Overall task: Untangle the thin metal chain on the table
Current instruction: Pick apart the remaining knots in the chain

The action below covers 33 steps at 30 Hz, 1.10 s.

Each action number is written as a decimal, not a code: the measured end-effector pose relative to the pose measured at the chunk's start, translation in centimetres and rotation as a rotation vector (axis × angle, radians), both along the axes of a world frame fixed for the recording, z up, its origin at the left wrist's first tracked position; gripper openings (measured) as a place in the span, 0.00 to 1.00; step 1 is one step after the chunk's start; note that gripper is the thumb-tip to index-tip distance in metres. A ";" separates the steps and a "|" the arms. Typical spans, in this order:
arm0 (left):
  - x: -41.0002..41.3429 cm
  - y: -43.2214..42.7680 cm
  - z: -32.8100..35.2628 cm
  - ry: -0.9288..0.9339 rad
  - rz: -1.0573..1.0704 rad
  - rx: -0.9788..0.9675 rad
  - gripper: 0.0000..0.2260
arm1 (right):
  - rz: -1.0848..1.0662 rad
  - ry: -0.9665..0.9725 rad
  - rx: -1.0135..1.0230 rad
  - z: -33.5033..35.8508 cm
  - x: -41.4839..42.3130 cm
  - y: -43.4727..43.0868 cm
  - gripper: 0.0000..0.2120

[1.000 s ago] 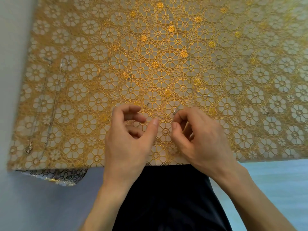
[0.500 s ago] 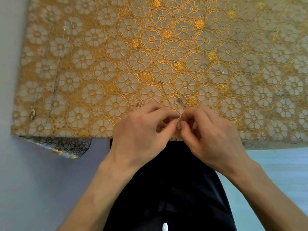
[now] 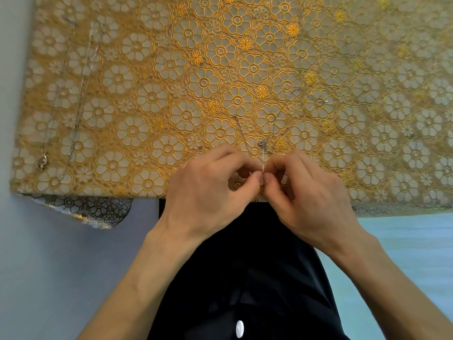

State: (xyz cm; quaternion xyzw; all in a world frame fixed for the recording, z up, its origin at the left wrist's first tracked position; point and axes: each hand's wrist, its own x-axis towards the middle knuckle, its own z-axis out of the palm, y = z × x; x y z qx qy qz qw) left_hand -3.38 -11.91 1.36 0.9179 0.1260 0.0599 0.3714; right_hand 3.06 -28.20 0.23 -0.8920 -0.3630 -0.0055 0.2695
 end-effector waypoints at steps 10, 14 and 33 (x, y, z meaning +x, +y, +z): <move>-0.2 0.2 -0.3 -0.038 -0.016 -0.026 0.05 | -0.006 0.038 0.039 -0.2 0.0 -0.1 0.09; -0.1 -0.3 -0.3 -0.052 0.045 -0.034 0.03 | -0.021 0.047 0.056 -0.3 -0.1 -0.1 0.08; -0.4 -0.3 -0.6 -0.070 0.045 -0.014 0.04 | -0.052 0.125 0.103 -0.2 -0.2 -0.3 0.05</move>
